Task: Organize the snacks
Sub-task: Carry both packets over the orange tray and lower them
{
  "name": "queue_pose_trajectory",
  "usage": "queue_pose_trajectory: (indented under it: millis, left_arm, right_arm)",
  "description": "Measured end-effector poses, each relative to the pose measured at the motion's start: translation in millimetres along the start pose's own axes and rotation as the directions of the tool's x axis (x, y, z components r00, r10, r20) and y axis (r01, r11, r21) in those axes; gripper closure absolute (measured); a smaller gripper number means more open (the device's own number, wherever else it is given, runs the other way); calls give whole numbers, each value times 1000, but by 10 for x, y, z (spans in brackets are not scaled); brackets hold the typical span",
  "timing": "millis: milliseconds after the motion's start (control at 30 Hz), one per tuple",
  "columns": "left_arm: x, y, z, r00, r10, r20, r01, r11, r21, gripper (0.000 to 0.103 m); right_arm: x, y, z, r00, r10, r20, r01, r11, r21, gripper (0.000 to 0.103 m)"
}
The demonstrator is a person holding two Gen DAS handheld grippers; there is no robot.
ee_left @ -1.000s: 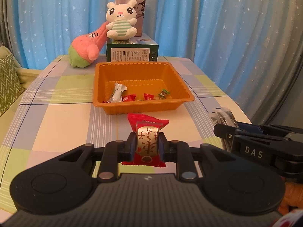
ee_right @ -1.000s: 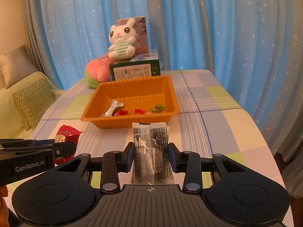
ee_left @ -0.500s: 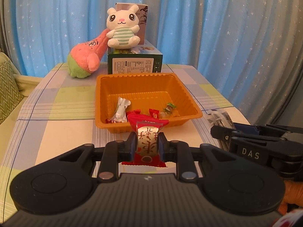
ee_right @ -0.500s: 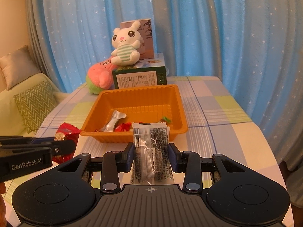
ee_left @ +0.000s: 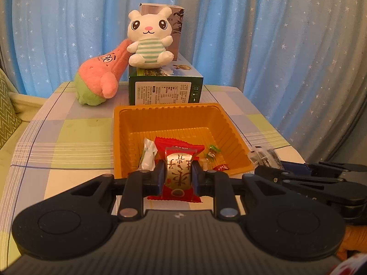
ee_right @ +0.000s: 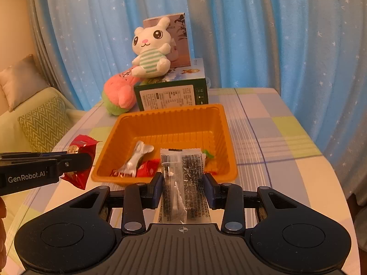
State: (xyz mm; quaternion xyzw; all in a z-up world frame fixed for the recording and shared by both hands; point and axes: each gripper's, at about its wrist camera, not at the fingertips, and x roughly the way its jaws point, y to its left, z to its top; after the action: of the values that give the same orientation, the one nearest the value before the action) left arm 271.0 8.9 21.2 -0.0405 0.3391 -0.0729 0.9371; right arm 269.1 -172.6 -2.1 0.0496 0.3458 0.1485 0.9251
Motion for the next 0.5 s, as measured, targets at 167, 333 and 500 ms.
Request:
queue_pose_trajectory:
  millis: [167,333,500]
  left_arm:
    - [195,93,171,1000,-24,-20,23,999,-26,82]
    - [359,165,333,999,-37,-25,36,999,-37,82]
    - [535,182,473,999,-32,-36,31,999,-25,82]
  right_arm:
    - [195,-20,212,1000,2,1,-2,1000,-15,65]
    - [429,-40,373,1000,7,-11,-8,1000,-26,65]
    - [673,-91,510,999,11,-37,-12,1000,-13,65]
